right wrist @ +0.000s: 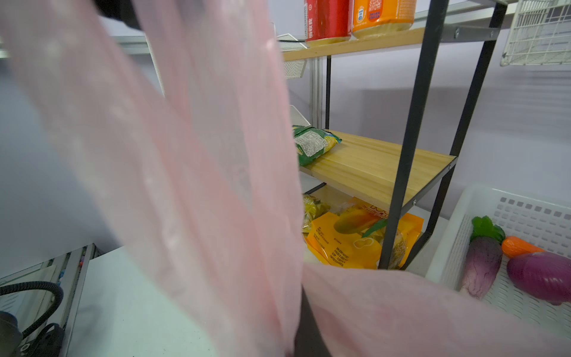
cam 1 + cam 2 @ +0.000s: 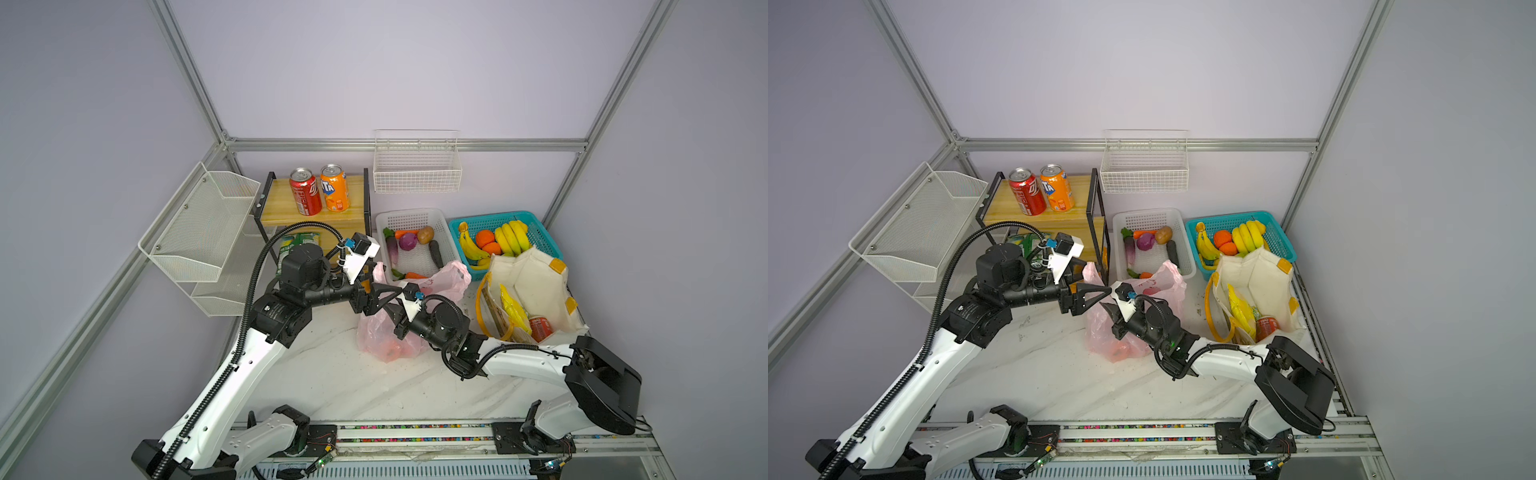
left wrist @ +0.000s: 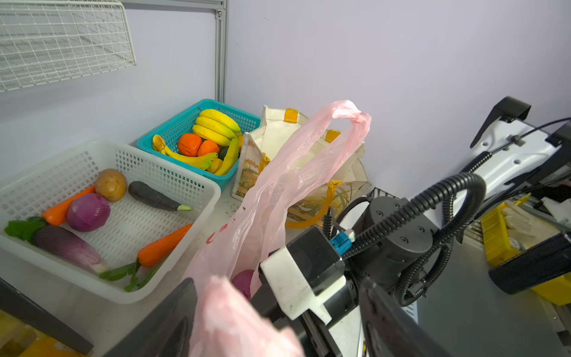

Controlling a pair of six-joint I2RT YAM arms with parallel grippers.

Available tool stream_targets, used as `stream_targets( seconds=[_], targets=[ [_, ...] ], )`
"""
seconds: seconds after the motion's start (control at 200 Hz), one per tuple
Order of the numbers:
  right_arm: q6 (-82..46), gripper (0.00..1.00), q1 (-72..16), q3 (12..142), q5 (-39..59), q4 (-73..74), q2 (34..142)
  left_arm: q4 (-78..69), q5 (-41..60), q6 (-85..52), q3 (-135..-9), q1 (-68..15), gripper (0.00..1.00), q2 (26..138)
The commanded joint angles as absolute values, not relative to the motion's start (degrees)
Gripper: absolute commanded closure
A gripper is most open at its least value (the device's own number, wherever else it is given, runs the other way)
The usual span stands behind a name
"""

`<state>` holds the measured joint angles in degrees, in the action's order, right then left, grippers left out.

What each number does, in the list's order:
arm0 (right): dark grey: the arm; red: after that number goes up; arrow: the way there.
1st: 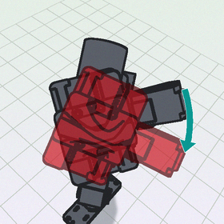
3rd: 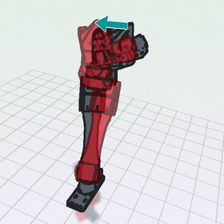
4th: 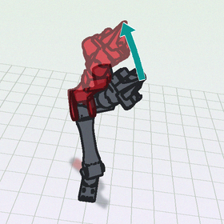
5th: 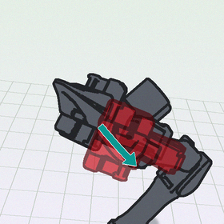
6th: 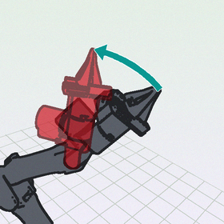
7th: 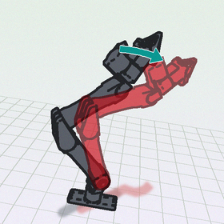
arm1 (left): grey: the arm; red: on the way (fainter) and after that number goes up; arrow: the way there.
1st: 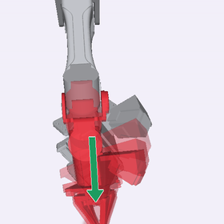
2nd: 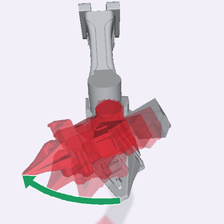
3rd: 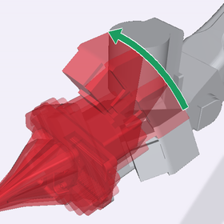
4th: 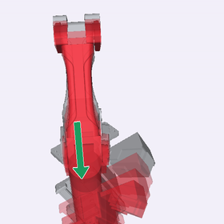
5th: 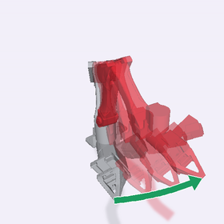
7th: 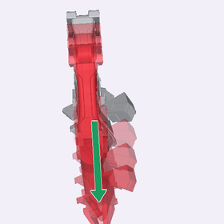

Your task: Place the mixed food into the grocery bags and tie them

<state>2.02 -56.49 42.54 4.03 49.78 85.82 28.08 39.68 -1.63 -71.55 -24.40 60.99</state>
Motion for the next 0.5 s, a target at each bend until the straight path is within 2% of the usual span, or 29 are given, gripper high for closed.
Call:
stream_targets(
  seconds=[0.0, 0.175, 0.235, 0.32, 0.365, 0.405, 0.445, 0.495],
  targets=[
    [2.01, 0.90, -56.11, 43.77, 6.17, 49.47, 84.37, 29.78, 40.24, 4.82, -75.98, -22.85, 0.22, 59.02],
    [2.55, 0.90, -56.03, 43.74, 7.42, 49.18, 84.36, 27.11, 40.39, 1.91, -78.22, -22.50, 0.44, 62.44],
    [2.55, 0.90, -56.06, 43.77, 7.30, 48.83, 84.57, 25.68, 41.81, -0.03, -78.96, -22.50, 0.55, 63.70],
    [2.65, 0.88, -56.02, 43.79, 6.10, 47.70, 84.37, 24.01, 42.89, -2.93, -78.82, -22.51, 0.76, 64.42],
    [3.50, 0.79, -56.02, 43.99, 3.79, 46.05, 83.65, 22.88, 42.11, -4.73, -78.03, -22.50, 0.89, 64.05],
    [3.67, 0.65, -56.11, 44.28, 0.73, 44.23, 82.60, 21.70, 41.02, -6.63, -76.74, -22.53, 0.96, 63.46],
    [3.97, 0.51, -56.37, 44.30, -0.87, 43.52, 81.53, 20.34, 39.92, -8.79, -75.17, -22.57, 1.00, 62.80],
    [4.35, 0.40, -57.13, 43.87, -3.16, 44.28, 80.24, 18.99, 38.41, -11.21, -72.97, -22.59, 1.00, 61.89]
  ],
)
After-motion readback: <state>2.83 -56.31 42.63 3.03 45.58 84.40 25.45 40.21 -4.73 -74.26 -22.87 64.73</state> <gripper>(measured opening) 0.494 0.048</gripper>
